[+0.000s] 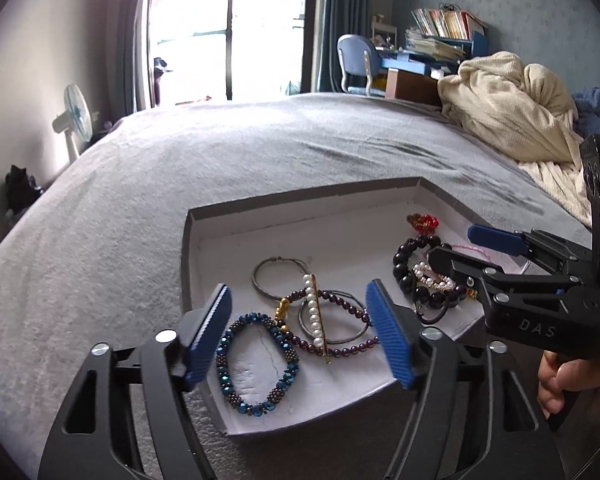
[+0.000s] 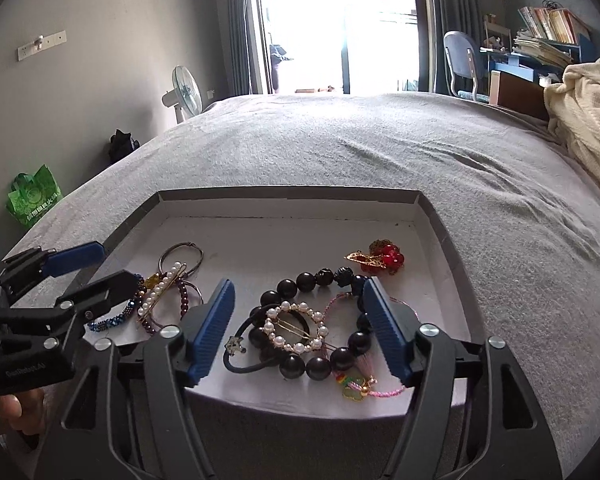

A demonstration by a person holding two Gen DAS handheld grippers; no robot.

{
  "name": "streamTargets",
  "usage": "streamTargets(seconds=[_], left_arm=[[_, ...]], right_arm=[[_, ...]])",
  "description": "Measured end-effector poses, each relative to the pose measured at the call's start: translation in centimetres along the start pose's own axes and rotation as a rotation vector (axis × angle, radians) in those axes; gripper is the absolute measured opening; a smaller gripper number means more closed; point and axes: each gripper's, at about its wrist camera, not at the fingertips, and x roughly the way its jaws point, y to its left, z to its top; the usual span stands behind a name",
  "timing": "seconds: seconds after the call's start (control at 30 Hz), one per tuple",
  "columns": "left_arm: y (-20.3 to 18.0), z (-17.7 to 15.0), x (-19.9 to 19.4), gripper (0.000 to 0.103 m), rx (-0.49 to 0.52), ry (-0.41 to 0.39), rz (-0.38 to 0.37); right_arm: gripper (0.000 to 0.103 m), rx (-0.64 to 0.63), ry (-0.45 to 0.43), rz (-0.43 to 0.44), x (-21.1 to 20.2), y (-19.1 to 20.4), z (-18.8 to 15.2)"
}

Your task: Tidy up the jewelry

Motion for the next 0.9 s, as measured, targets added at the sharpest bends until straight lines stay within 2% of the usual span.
streamTargets(seconds=[0.37, 0.63, 0.9], left_arm=[[0.2, 0.0, -1.1, 0.089, -0.007, -0.037, 0.014], [0.5, -0.1, -1.9, 0.096, -0.022, -0.055, 0.023], [0.9, -0.7, -3.4, 0.097, -0.055, -0.082, 0.030]], right_arm=[[0.077, 0.001, -0.030, -0.012, -1.0, -0.1, -0.6], [0.096, 0.009, -0.083, -0.019, -2.6, -0.1, -1.2], [0.097, 0.023, -0.103, -0.015, -4.2, -0.4, -2.1]])
